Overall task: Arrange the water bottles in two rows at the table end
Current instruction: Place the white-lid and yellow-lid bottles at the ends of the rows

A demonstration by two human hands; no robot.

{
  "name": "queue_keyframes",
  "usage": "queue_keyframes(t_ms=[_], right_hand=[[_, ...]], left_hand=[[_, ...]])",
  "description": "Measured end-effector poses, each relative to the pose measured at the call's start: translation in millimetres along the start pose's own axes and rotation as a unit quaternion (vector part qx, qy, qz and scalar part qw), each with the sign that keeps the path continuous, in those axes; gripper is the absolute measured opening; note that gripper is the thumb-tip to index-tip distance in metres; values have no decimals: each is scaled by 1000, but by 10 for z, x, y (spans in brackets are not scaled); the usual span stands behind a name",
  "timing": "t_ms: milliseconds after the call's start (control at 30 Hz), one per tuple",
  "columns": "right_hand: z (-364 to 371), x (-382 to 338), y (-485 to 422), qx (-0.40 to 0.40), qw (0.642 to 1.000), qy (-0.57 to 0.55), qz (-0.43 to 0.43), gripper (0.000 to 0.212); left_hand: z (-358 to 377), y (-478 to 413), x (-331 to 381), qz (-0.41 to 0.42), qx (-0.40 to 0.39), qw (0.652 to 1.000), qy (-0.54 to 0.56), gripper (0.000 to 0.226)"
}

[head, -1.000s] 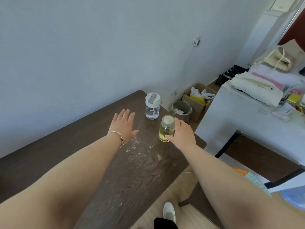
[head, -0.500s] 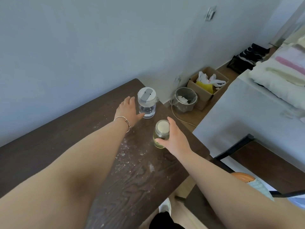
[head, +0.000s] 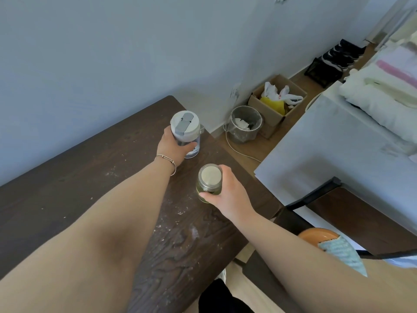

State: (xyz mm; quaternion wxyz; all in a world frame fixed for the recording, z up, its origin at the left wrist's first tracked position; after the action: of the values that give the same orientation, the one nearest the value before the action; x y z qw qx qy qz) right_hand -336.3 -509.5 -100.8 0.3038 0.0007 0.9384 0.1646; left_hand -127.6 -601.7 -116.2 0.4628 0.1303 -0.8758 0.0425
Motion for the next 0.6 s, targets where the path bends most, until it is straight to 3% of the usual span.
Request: queue_keyframes(t_ms=[300,600], right_hand=[[-11,-86,44,-7,999,-10,30,89],[-28,-225,269,4,994,-45,95,87]], left_hand=[[-126,225,-3,1,34,999,6,79],[-699,845,-114,-1,52,998,33,80]])
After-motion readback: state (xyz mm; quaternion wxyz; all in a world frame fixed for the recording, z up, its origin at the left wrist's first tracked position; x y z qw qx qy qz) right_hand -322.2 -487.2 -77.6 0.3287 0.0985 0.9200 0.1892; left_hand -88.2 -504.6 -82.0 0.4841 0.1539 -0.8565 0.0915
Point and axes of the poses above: each hand's wrist, its own y-axis away from the middle knuckle, its own z-axis out of the palm, x = y × z, the point moved 1 cm from there along -y, towards the middle knuckle, and after that the axes turned 13 degrees about z, right-handed, at the moved point
